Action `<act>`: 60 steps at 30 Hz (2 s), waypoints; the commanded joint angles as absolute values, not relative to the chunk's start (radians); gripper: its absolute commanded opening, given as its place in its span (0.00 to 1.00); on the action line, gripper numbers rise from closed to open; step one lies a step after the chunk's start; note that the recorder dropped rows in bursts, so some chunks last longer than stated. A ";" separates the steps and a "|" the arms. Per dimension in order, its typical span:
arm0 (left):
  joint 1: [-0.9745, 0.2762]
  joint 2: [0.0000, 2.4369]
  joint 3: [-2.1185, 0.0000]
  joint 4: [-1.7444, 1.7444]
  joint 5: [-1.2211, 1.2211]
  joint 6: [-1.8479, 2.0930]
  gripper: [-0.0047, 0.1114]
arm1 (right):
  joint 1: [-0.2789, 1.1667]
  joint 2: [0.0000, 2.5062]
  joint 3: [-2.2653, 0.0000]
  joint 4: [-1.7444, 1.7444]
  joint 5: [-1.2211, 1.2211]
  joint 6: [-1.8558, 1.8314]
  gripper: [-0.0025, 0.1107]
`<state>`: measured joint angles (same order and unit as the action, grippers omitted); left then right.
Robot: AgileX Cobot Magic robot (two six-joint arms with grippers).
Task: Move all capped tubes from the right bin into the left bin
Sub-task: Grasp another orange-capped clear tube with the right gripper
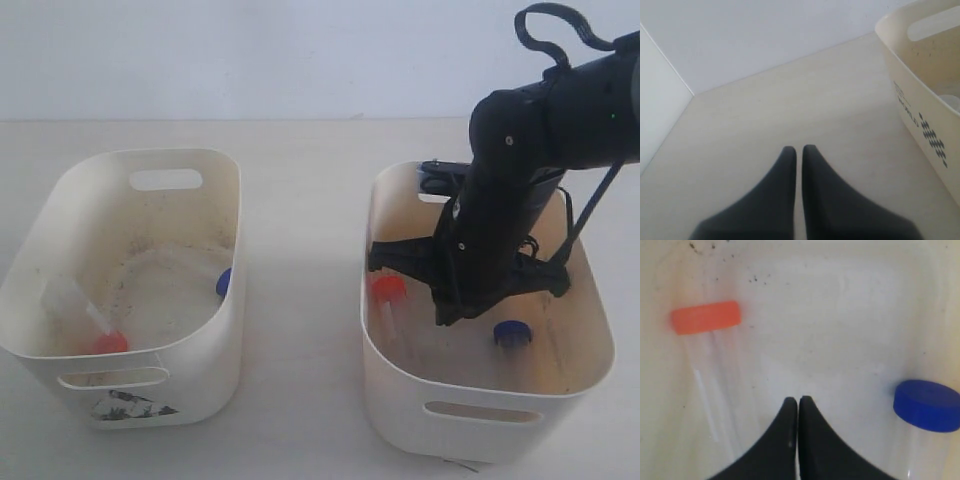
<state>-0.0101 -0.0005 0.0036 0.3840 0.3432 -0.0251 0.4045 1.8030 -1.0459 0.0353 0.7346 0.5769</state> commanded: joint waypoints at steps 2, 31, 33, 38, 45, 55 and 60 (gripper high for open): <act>-0.010 0.000 0.000 0.383 0.341 -0.035 0.08 | 0.399 1.806 -1.046 0.040 0.710 0.567 0.10; -0.010 0.000 0.000 0.383 0.341 -0.035 0.08 | 0.399 1.842 -1.046 0.155 0.551 0.487 0.84; -0.010 0.000 0.000 0.383 0.341 -0.035 0.08 | 0.399 1.873 -1.046 0.175 0.554 0.480 0.84; -0.010 0.000 0.000 0.383 0.341 -0.035 0.08 | 0.412 1.943 -1.046 0.181 0.528 0.460 0.83; -0.010 0.000 0.000 0.383 0.341 -0.035 0.08 | 0.417 1.965 -1.046 0.181 0.575 0.472 0.35; -0.010 0.000 0.000 0.383 0.341 -0.035 0.08 | 0.417 1.965 -1.046 0.170 0.663 0.432 0.02; -0.010 0.000 0.000 0.383 0.341 -0.035 0.08 | 0.417 1.964 -1.046 0.170 0.703 0.342 0.02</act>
